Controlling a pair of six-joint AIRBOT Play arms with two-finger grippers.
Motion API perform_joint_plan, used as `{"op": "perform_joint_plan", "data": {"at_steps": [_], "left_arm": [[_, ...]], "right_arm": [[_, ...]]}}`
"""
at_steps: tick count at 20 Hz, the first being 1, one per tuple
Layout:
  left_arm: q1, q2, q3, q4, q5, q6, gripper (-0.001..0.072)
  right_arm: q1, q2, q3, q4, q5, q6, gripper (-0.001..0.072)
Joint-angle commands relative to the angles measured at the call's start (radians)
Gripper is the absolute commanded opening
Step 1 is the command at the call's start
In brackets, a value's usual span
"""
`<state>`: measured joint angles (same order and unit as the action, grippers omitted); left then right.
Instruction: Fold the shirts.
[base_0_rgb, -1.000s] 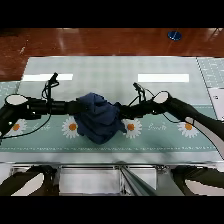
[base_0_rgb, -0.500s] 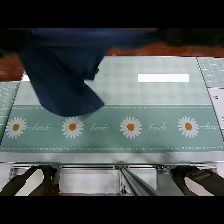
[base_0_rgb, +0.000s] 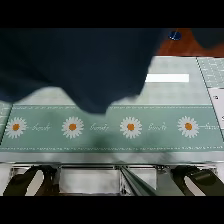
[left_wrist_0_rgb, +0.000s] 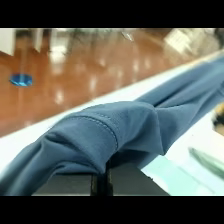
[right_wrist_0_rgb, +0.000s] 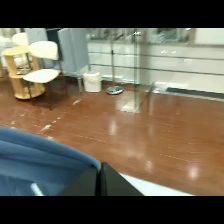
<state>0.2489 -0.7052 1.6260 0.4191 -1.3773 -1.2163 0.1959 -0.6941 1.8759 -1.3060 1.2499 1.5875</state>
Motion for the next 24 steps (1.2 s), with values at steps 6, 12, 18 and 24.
{"op": "perform_joint_plan", "data": {"at_steps": [6,12,18,24], "left_arm": [[-0.23,0.086,-0.301,0.14,-0.15,-0.101,0.0022],[-0.323,-0.053,-0.809,0.139,0.218,0.053,0.0022],[-0.335,-0.388,-0.798,0.127,0.481,0.105,0.0022],[-0.286,-0.554,-0.606,0.124,0.452,0.1,0.0509]], "right_arm": [[-0.001,0.055,-0.183,0.04,0.148,0.043,0.0023],[-0.001,0.004,-0.641,0.075,-0.053,0.051,0.0023],[-0.001,-0.365,-0.732,0.244,-0.287,-0.025,0.0023],[-0.07,-0.671,-0.639,0.392,-0.375,-0.033,0.041]]}}
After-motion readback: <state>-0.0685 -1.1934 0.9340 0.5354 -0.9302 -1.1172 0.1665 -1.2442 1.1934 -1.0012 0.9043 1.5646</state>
